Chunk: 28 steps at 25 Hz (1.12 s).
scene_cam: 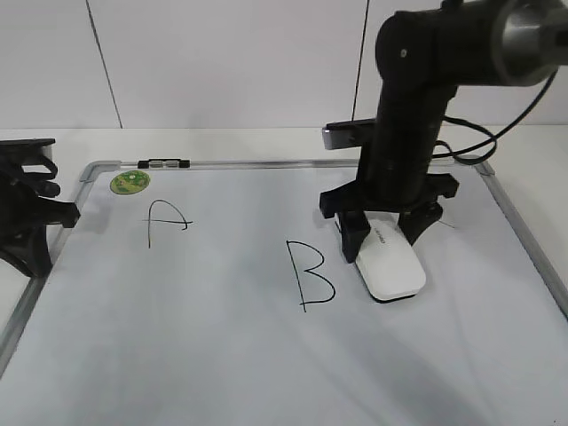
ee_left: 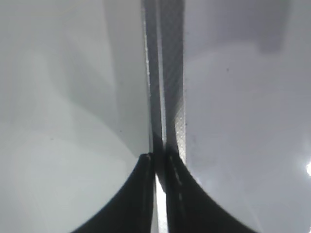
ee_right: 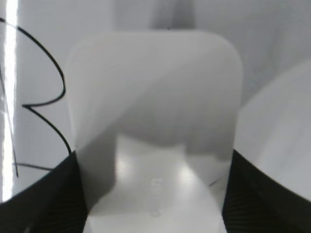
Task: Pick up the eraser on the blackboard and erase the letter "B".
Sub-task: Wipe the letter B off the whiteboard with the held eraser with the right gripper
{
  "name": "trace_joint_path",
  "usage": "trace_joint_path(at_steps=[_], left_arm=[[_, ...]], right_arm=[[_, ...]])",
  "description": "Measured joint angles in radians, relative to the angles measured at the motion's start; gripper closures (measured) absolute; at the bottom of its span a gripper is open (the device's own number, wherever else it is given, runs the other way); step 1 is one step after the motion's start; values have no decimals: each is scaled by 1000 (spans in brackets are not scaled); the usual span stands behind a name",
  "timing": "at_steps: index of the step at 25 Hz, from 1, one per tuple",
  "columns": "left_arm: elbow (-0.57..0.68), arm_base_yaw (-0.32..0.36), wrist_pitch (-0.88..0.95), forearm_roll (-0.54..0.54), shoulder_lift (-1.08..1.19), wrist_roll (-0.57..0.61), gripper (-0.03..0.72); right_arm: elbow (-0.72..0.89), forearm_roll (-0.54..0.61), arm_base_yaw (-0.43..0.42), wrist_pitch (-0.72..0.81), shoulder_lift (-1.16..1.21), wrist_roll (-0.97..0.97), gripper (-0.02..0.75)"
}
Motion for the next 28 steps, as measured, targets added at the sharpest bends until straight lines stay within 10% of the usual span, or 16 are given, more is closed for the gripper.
trace_joint_path(at_steps=[15, 28], left_arm=[[0, 0, 2, 0, 0, 0, 662], [0, 0, 5, 2, 0, 0, 662]], right_arm=[[-76, -25, 34, 25, 99, 5, 201], [-81, -25, 312, 27, 107, -6, 201]])
